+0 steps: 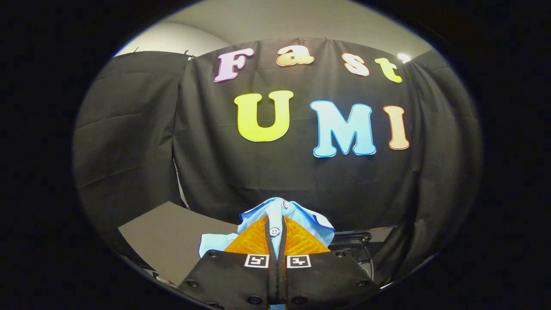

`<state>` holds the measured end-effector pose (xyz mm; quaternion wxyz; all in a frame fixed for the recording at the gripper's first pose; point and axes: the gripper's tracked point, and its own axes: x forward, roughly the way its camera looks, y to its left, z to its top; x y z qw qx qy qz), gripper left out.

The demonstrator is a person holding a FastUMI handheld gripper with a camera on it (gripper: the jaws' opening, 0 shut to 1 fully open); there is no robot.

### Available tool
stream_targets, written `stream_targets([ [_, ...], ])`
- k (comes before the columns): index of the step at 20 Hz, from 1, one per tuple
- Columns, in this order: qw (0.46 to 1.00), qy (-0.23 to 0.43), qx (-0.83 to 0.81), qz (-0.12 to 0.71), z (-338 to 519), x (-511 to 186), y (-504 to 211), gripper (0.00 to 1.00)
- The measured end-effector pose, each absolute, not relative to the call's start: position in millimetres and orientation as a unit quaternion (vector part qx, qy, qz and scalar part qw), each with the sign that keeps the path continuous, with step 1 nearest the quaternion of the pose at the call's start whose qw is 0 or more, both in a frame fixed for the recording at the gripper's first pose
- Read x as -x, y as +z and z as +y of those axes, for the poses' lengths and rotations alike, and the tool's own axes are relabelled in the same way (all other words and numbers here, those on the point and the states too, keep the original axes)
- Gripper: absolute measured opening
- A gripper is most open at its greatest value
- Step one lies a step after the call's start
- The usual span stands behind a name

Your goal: Put the clothes into the washing machine and then close the washing machine lid.

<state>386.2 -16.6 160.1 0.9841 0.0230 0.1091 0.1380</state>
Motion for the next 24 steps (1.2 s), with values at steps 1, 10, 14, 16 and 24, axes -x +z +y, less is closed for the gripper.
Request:
stream_targets([
  [1,0.985,0.132,-0.023,0.111,-25.5,-387.2,157.0,0.01],
  [10,0.985,0.091,-0.022,0.143,-85.5,-384.8,110.9,0.01],
  [14,0.983,0.081,-0.021,0.164,-98.5,-387.2,82.0,0.01],
  [16,0.982,0.074,-0.018,0.175,-105.1,-386.8,66.3,0.01],
  [24,0.974,0.067,-0.013,0.215,-108.2,-384.1,8.7,0.01],
])
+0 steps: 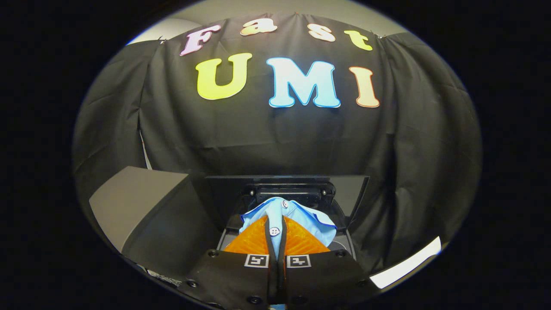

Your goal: Put the clothes into the washing machine and then close the washing machine lid.

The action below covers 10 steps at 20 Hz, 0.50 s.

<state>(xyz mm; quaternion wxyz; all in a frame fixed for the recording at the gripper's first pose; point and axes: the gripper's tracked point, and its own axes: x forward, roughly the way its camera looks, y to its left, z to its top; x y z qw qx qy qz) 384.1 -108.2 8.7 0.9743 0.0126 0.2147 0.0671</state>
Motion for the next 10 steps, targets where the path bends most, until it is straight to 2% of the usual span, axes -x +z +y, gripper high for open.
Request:
stream_targets([
  [10,0.966,0.073,-0.002,0.248,-100.7,-385.8,-53.4,0.01],
])
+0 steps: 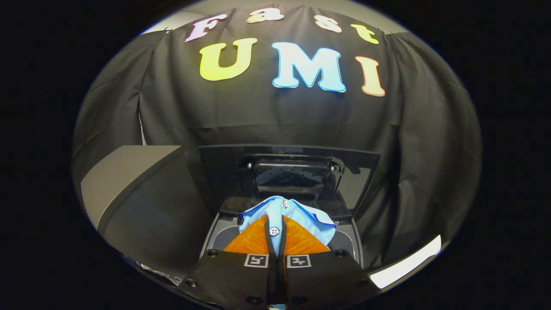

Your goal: Put the clothes into the washing machine and then close the washing machine lid.

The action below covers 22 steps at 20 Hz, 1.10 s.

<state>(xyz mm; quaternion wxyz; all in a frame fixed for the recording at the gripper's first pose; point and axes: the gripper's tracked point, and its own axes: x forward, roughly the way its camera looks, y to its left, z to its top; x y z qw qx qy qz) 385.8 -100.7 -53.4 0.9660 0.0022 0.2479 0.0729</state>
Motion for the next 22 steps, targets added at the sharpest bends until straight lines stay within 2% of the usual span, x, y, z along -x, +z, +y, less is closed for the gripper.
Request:
stream_targets([
  [11,0.949,0.055,-0.028,0.310,-100.8,-380.1,-129.1,0.02],
  [20,0.931,0.047,-0.020,0.360,-101.0,-379.9,-147.9,0.02],
  [22,0.927,0.038,-0.012,0.372,-109.2,-377.9,-155.6,0.12],
])
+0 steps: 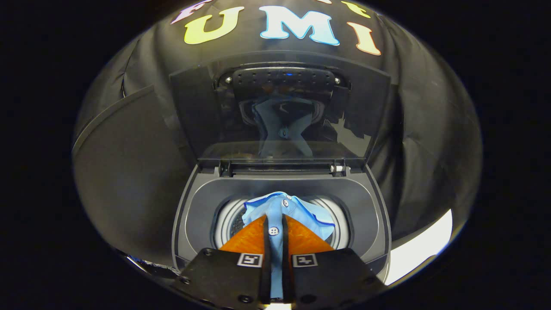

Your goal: Put the clothes into the washing machine and then close the washing machine lid.

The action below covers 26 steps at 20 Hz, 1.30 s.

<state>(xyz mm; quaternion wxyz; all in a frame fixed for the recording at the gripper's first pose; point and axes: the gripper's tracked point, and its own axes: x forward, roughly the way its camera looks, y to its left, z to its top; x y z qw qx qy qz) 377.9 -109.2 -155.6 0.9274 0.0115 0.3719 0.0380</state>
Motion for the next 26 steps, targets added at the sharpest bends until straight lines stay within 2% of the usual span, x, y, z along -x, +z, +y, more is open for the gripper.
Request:
stream_targets([
  [3,0.927,0.031,-0.023,0.373,-106.4,-375.7,-156.1,0.26],
  [8,0.932,0.027,-0.022,0.360,-110.7,-374.6,-150.8,0.97],
  [14,0.943,0.034,-0.025,0.330,-107.9,-374.5,-128.0,0.97],
  [26,0.984,0.046,-0.045,0.164,-97.5,-424.8,13.6,0.97],
])
